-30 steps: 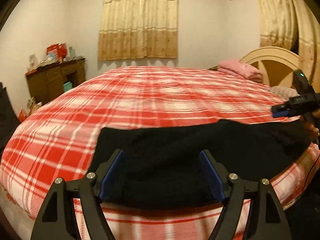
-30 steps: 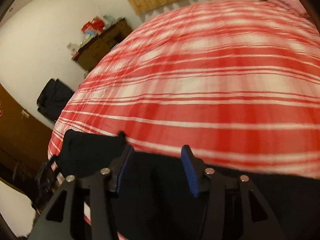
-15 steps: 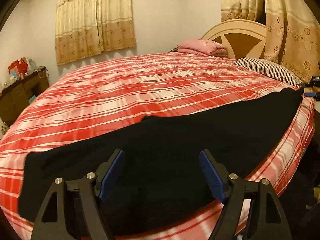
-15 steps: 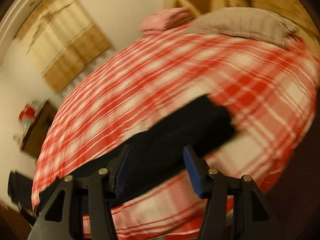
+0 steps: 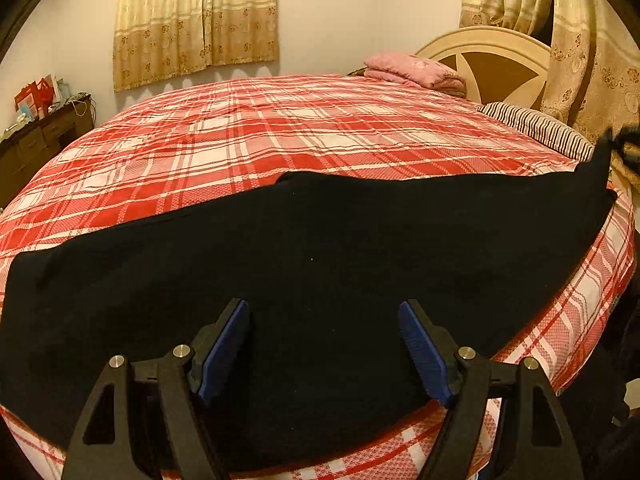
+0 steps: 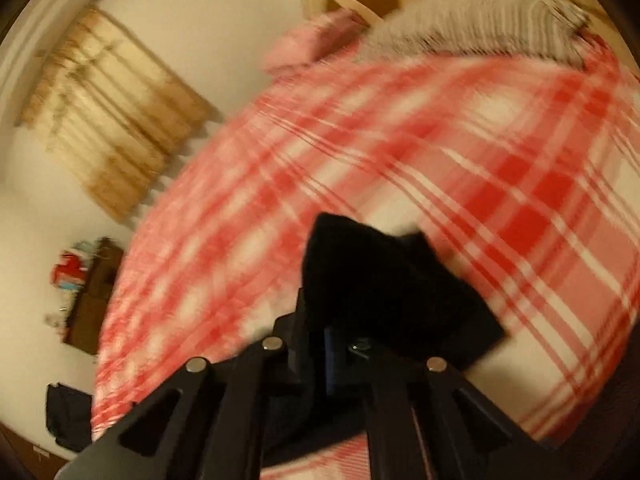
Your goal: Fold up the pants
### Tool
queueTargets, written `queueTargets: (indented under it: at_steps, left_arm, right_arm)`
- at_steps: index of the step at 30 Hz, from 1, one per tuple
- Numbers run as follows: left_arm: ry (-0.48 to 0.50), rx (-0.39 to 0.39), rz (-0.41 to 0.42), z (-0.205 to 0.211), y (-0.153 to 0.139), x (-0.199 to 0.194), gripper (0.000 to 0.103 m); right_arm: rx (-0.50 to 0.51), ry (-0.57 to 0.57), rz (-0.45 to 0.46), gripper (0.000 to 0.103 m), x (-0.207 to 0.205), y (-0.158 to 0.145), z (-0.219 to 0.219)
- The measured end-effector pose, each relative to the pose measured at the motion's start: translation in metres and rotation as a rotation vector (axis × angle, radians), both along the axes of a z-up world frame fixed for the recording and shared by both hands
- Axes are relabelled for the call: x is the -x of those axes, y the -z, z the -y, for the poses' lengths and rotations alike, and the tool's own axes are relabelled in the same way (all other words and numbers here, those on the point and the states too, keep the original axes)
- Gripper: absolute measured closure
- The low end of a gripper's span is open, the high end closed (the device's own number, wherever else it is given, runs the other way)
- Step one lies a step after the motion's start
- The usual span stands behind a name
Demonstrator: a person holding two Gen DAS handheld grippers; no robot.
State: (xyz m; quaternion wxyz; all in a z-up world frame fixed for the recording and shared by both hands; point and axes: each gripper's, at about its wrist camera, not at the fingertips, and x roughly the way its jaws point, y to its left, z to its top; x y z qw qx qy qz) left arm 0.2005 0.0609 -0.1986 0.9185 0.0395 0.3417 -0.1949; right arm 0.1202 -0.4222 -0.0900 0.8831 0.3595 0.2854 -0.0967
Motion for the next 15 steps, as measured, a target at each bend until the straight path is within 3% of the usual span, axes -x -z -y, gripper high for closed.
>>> queueTargets:
  at_steps: [3, 5, 7, 12, 15]
  left_arm:
    - [-0.001, -0.001, 0.009, 0.001, 0.001, 0.002, 0.025]
    - [0.0, -0.005, 0.013, 0.001, 0.001, 0.002, 0.025]
    - [0.002, -0.005, 0.014, 0.002, 0.001, 0.002, 0.025]
    - [0.005, -0.003, 0.012, 0.001, 0.0, 0.002, 0.025]
    - [0.003, -0.006, 0.01, 0.001, -0.001, 0.002, 0.025]
  right_arm:
    - [0.02, -0.03, 0.186, 0.095, 0.014, -0.035, -0.004]
    - [0.005, -0.018, 0.228, 0.095, 0.024, -0.039, 0.001]
    - [0.012, 0.005, 0.201, 0.095, 0.029, -0.028, 0.007]
    - [-0.028, 0.064, -0.028, 0.091, 0.044, 0.038, 0.032]
    - [-0.032, 0.092, -0.05, 0.084, 0.061, 0.051, 0.041]
